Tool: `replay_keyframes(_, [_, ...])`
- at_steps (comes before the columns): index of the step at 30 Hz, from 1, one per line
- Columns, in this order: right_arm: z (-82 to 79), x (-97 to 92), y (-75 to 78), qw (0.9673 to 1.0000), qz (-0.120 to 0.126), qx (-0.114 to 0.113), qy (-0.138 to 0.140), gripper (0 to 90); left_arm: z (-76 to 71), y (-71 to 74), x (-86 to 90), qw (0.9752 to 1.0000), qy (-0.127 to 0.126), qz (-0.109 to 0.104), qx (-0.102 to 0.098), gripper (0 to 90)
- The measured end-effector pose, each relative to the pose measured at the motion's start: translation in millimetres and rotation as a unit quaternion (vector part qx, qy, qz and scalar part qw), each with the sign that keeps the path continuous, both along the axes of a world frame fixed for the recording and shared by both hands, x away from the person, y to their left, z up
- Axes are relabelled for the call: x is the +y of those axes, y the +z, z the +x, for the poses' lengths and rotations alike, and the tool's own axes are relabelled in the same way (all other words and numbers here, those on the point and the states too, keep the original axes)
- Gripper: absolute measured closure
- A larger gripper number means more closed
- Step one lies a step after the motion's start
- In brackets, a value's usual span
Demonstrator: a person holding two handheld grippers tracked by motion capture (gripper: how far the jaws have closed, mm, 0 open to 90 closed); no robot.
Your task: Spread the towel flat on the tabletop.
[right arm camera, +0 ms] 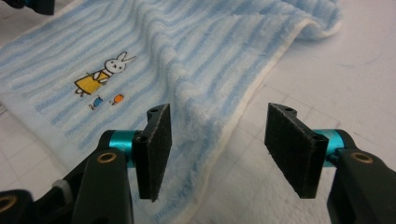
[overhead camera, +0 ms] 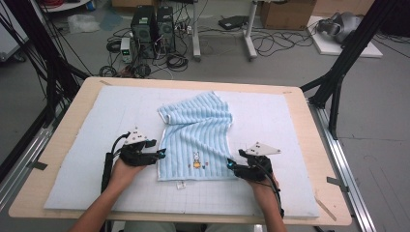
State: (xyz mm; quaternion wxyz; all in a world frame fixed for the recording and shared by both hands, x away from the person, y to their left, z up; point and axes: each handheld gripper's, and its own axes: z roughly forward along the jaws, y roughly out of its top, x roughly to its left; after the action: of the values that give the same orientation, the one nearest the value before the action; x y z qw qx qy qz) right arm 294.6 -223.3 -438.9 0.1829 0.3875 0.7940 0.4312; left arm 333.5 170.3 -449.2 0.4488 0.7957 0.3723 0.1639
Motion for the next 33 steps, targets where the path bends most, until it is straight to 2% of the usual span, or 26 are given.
replay_keyframes(6, [5.6, 13.6, -6.8, 0.9992, -0.019, 0.022, 0.029, 53.8, 0.0, -0.8, -4.5, 0.9997, -0.002, 0.024, 0.002, 48.8])
replay_keyframes(9, [9.7, 20.5, -12.2, 0.9982, -0.037, 0.038, 0.028, 56.5, -1.0, -1.8, -11.9, 0.9979, -0.021, 0.060, -0.004, 53.6])
replay_keyframes(12, [12.0, 21.3, -11.8, 0.9983, -0.032, 0.044, 0.021, 62.0, -1.8, -1.8, -11.9, 0.9978, -0.035, 0.056, -0.003, 63.4])
replay_keyframes(15, [11.8, 22.7, -10.7, 0.9979, -0.032, 0.049, 0.030, 76.3, -4.9, -1.7, -15.1, 0.9966, -0.058, 0.058, -0.006, 81.5])
replay_keyframes(16, [11.4, 23.2, -10.5, 0.9977, -0.032, 0.049, 0.035, 81.2, -5.6, -1.7, -15.4, 0.9967, -0.059, 0.056, -0.004, 84.7])
replay_keyframes(21, [2.6, 22.8, -7.5, 0.9957, -0.038, 0.063, 0.056, 83.6, -11.9, -1.5, -7.4, 0.9975, -0.061, 0.032, 0.017, 86.7])
replay_keyframes(25, [-6.7, 21.4, -6.2, 0.9946, -0.044, 0.066, 0.068, 83.4, -25.3, -1.4, -3.5, 0.9971, -0.068, 0.028, 0.022, 86.7])
replay_keyframes(31, [-25.7, 18.1, -3.6, 0.9920, -0.047, 0.078, 0.087, 83.0, -42.9, 0.6, -0.3, 0.9951, -0.089, 0.028, 0.032, 86.7])
replay_keyframes(33, [-34.2, 16.2, -2.9, 0.9912, -0.047, 0.081, 0.093, 82.9, -50.5, 1.7, 1.8, 0.9935, -0.104, 0.026, 0.039, 86.7])
